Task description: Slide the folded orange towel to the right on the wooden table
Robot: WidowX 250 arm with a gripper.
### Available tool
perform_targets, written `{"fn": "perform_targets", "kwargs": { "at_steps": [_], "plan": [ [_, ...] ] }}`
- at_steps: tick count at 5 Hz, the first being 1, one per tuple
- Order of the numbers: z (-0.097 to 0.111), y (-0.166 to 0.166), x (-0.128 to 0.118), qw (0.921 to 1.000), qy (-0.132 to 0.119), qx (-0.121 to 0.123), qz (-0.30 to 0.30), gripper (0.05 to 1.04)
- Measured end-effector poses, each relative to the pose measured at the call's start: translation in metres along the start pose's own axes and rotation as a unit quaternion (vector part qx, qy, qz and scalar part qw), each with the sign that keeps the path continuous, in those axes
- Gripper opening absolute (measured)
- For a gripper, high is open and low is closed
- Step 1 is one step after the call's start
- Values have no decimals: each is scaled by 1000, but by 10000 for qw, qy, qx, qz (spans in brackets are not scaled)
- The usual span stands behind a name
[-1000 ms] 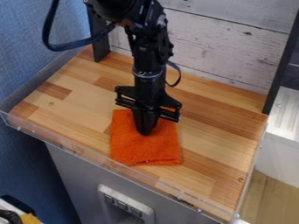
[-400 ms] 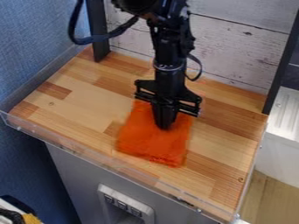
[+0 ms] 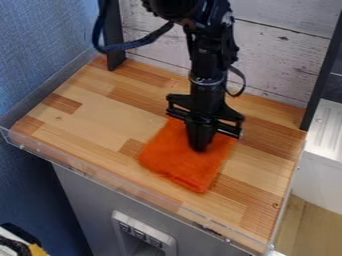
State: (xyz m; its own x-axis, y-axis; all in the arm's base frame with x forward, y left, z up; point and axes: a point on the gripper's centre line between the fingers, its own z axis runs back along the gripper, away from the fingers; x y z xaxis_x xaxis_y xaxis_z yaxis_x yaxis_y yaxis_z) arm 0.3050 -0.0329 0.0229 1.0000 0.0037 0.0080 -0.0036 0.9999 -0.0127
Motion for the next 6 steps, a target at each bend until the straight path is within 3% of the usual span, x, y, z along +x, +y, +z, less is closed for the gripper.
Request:
{"fn": "perform_targets", "kwargs": {
  "at_steps": [3,4,6],
  "plan": [
    [-8,-12,-1,10000,11,53,-21,88],
    [-1,-15,3,9999,70,68,-33,243],
    [32,-36,22,9999,65,96,-48,806]
  ]
}}
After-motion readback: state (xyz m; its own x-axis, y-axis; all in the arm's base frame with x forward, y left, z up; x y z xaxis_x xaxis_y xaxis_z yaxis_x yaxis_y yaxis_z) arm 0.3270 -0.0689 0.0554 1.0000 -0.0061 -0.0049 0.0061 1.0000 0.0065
